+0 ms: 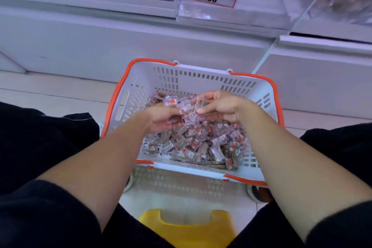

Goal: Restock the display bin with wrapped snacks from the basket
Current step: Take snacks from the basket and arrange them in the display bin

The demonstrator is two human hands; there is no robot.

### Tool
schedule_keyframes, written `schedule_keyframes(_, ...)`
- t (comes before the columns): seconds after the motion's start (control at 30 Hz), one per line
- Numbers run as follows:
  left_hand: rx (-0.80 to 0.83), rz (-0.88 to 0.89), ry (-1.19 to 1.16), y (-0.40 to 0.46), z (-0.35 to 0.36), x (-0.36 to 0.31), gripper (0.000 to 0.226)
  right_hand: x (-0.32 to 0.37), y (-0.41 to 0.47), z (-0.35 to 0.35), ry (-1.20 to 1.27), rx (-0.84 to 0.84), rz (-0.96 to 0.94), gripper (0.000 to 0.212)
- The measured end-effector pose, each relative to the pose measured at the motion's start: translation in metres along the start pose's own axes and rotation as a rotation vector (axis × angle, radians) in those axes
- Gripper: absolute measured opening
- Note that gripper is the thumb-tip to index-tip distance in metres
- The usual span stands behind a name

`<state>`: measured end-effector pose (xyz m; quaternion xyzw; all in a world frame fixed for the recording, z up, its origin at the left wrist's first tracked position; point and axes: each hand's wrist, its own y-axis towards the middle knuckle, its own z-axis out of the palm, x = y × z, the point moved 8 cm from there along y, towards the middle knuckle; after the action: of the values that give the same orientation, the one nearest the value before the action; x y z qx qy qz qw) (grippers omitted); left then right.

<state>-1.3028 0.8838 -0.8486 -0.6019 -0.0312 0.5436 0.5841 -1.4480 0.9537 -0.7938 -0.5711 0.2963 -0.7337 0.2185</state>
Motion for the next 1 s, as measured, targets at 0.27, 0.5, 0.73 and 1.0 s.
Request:
schedule_keyframes(0.27,0.364,-0.005,0.060,-0.077,0.066,-0.075,0.050,0.087,-0.058,0.015,-0.151,-0.007,-0.338,0.043)
schedule_keyframes(0.5,0.318,0.034,0.545,-0.155,0.062,-0.143,0.045,0.140,-0.092,0.053,-0.040,0.033,-0.632,0.045)
schedule_keyframes(0.73,0.186,0.167,0.551,-0.170,0.047,-0.173,0.059,0.161,-0.097,0.085,-0.130,-0.038,-0.861,0.028)
schedule_keyframes(1.0,0.374,0.175,0.602,-0.169,0.060,-0.181,0.027,0.172,-0.115,0.084,-0.446,-0.043,-0.839,0.063)
